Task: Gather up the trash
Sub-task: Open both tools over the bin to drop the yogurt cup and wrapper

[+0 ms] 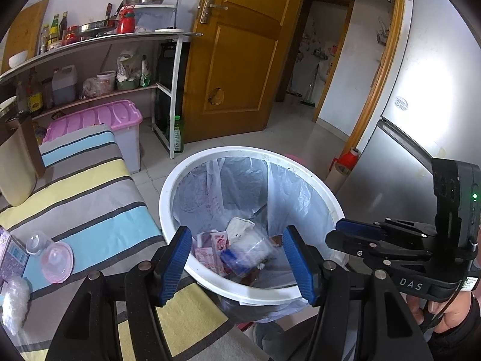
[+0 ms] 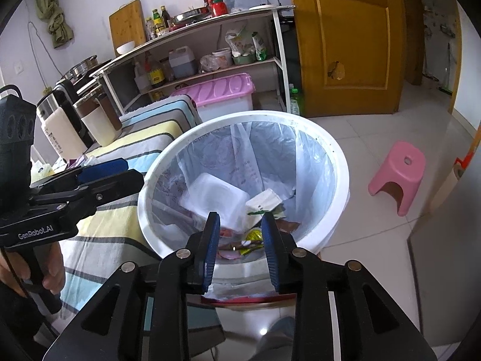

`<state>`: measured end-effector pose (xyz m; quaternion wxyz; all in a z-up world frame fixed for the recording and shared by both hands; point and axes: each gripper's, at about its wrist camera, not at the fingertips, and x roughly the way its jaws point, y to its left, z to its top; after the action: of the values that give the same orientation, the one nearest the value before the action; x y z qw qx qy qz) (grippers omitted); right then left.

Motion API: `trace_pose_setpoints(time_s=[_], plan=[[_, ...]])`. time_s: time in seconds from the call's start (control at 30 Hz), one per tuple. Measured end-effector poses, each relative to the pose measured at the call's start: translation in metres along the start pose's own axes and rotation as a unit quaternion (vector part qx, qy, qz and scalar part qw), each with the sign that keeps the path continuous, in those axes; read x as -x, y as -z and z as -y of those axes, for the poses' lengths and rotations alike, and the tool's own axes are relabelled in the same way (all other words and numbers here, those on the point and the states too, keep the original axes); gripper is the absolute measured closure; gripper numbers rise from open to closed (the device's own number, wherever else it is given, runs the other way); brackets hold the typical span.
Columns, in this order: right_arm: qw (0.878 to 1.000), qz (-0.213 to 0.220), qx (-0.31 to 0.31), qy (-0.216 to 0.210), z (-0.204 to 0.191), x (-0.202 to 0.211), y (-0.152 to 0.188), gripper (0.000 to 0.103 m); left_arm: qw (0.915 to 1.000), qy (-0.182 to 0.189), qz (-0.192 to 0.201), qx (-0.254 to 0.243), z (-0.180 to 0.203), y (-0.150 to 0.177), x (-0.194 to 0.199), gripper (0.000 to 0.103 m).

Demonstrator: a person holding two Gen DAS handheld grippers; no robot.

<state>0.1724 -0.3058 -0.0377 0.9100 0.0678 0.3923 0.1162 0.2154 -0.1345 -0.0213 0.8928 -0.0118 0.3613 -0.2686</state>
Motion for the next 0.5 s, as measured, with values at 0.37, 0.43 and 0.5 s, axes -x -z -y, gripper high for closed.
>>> trace_pose_setpoints(time_s=[0.37, 0.43, 0.5], plan=[[1.0, 0.011, 0.012, -0.013, -0.016, 0.016, 0.003, 0.073, 0.9998, -0.008, 0.011, 0.015, -0.006, 0.014, 0.026, 0.04], [1.0, 0.013, 0.016, -0.016, -0.023, 0.02, 0.003, 0.073, 0.9997, -0.009, 0.015, 0.017, -0.007, 0.018, 0.032, 0.04], [1.0, 0.014, 0.019, -0.018, -0.028, 0.022, 0.004, 0.073, 0.9995, -0.012, 0.023, 0.019, -0.008, 0.021, 0.041, 0.04]])
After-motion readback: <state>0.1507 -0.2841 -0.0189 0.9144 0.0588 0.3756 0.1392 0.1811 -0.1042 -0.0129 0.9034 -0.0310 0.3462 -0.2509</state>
